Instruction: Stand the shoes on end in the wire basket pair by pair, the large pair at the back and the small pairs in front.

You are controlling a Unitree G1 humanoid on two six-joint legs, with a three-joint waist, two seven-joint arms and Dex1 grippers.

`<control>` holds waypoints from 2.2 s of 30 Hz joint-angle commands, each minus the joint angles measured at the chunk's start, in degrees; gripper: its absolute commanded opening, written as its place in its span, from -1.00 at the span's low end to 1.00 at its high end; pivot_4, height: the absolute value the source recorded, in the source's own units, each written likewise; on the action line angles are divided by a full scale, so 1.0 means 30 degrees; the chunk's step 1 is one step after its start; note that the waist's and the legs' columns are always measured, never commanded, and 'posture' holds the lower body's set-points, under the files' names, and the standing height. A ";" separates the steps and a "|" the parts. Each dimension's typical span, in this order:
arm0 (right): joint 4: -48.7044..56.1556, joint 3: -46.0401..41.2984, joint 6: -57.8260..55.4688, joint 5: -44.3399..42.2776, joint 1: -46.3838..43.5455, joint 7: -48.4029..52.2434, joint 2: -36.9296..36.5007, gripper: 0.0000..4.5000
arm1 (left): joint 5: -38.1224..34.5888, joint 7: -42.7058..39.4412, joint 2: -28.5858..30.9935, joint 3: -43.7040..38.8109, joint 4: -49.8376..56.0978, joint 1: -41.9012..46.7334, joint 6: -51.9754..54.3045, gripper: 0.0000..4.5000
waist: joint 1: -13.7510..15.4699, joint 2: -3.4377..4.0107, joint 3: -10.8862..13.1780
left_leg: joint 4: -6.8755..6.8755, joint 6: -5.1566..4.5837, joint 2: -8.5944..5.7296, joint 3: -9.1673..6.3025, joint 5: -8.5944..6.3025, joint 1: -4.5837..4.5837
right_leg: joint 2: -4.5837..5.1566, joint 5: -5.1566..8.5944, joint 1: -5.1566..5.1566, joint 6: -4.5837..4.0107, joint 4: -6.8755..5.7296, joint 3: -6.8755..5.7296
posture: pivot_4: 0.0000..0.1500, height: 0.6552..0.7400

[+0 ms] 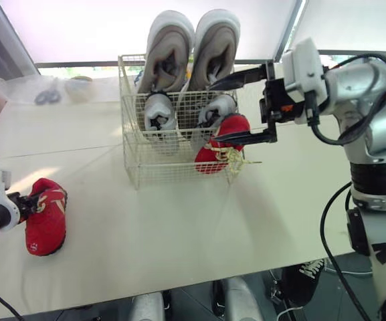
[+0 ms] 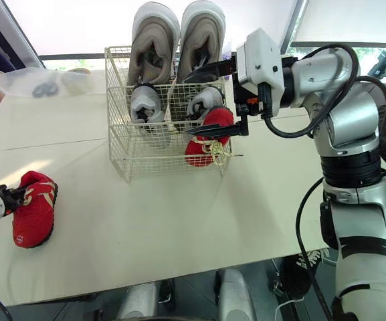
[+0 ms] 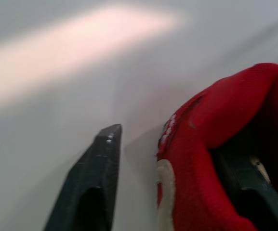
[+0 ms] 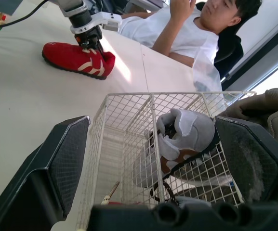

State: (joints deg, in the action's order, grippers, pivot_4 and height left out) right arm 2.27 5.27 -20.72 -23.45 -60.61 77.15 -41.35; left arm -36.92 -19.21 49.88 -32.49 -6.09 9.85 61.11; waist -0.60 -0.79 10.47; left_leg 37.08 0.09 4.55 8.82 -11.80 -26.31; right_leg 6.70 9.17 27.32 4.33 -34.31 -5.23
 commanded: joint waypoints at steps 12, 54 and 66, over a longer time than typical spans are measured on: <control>0.0665 -0.0479 0.0232 -0.0058 0.0078 -0.0620 -0.0280 1.00 | -0.2609 0.1086 -0.2007 -0.1559 0.5233 0.7001 -0.0319 -0.98 | 0.0014 -0.0100 -0.0003 | 0.0071 -0.0012 0.0004 -0.0022 0.0014 -0.0039 | -0.0006 -0.0049 -0.0046 0.0061 0.0009 -0.0028 | 1.00 1.00; 0.3298 -0.1345 -0.2045 -0.0806 0.1126 -0.2412 -0.1799 1.00 | 1.6515 0.7066 -1.3692 1.1882 0.0837 0.3890 -3.0968 -0.98 | 0.0128 -0.0088 -0.0076 | 0.0084 -0.0139 0.0001 -0.0046 -0.0006 0.0246 | -0.0002 -0.0006 -0.0340 0.0006 0.0071 -0.0038 | 1.00 1.00; 0.3192 -0.1286 -0.1918 -0.0799 0.0904 -0.2344 -0.1703 1.00 | 1.8688 0.8795 -1.3503 1.1879 -0.0669 0.5461 -3.3425 -0.98 | 0.0456 -0.0089 -0.0113 | 0.0090 -0.0138 0.0003 -0.0040 -0.0007 0.0208 | 0.0004 -0.0007 -0.0295 0.0002 0.0068 -0.0038 | 1.00 1.00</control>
State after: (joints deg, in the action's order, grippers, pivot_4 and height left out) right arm 11.09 2.93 -27.19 -25.14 -56.18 70.15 -46.08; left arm 18.55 6.77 9.33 2.49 -8.28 25.09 -37.85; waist 0.76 -1.06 10.14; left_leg 37.35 -0.32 4.56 8.70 -11.83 -25.69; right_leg 6.71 9.15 26.44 4.33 -34.11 -5.34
